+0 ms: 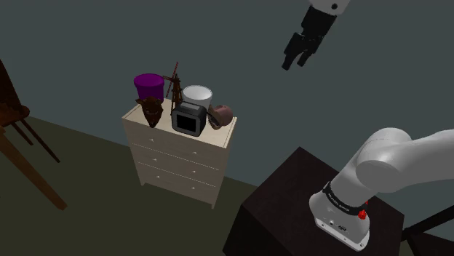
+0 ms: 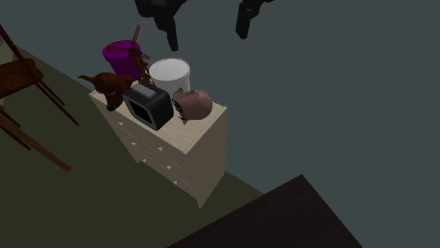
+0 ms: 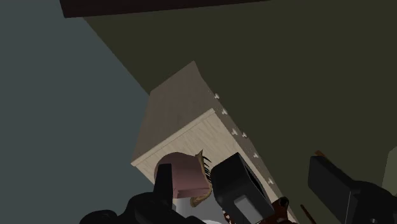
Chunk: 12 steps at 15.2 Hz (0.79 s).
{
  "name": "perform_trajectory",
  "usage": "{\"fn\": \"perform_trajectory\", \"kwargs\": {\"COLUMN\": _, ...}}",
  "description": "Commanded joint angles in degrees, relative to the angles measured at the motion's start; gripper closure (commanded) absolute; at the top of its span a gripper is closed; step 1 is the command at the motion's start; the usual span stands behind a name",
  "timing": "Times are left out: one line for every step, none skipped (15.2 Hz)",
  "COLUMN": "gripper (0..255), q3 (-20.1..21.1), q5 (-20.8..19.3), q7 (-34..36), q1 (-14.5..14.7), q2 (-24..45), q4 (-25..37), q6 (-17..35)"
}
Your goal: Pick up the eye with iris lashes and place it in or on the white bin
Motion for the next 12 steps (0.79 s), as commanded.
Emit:
{"fn": "perform_trajectory", "kwargs": {"gripper": 0, "q3": 0.0, "q5": 0.0, "q7": 0.0, "q1": 0.0, "q2": 0.0, "q4": 0.0, "q6": 0.0}}
{"fn": "perform_trajectory", "kwargs": {"gripper": 0, "q3": 0.1, "q5": 0.0, "q7": 0.1, "q1": 0.0, "q2": 0.5, "q4": -1.5, "q6": 2.2}}
{"fn": "perform_trajectory", "kwargs": {"gripper": 0, "q3": 0.2, "q5": 0.1, "q7": 0.1, "q1": -0.1, "q2": 1.1, "q4": -2.9, "q6": 4.4}}
{"fn": "perform_trajectory", "kwargs": {"gripper": 0, "q3": 0.3, "q5": 0.1, "q7": 0.2, "q1": -0.1, "q2": 1.8, "q4": -4.2, "q6": 6.7}}
{"fn": "perform_trajectory", "kwargs": {"gripper": 0, "q3": 0.4, "q5": 0.2, "q7": 0.3, "q1": -0.1, "q2": 2.6, "q4": -5.4, "q6": 8.9}}
{"fn": "perform_trajectory", "kwargs": {"gripper": 0, "q3": 0.5, "q5": 0.2, "q7": 0.4, "q1": -0.2, "q2": 3.5, "q4": -6.6, "q6": 11.2}}
{"fn": "perform_trajectory", "kwargs": {"gripper": 0, "q3": 0.6, "q5": 0.3, "q7": 0.4, "q1": -0.2, "q2": 4.5, "q4": -7.7, "q6": 13.5}}
{"fn": "perform_trajectory", "kwargs": {"gripper": 0, "q3": 0.7, "q5": 0.3, "q7": 0.5, "q1": -0.3, "q2": 5.6, "q4": -8.6, "q6": 15.8}}
{"fn": "perform_trajectory", "kwargs": {"gripper": 0, "q3": 0.8, "q5": 0.4, "q7": 0.6, "q1": -0.3, "q2": 6.8, "q4": -9.5, "q6": 18.1}}
{"fn": "perform_trajectory", "kwargs": {"gripper": 0, "q3": 0.9, "q5": 0.4, "q7": 0.7, "q1": -0.3, "q2": 8.0, "q4": -10.3, "q6": 20.4}}
{"fn": "perform_trajectory", "kwargs": {"gripper": 0, "q3": 1.0, "q5": 0.4, "q7": 0.8, "q1": -0.4, "q2": 9.4, "q4": -11.1, "q6": 22.8}}
{"fn": "perform_trajectory", "kwargs": {"gripper": 0, "q3": 1.1, "q5": 0.5, "q7": 0.8, "q1": -0.4, "q2": 10.9, "q4": -11.7, "q6": 25.1}}
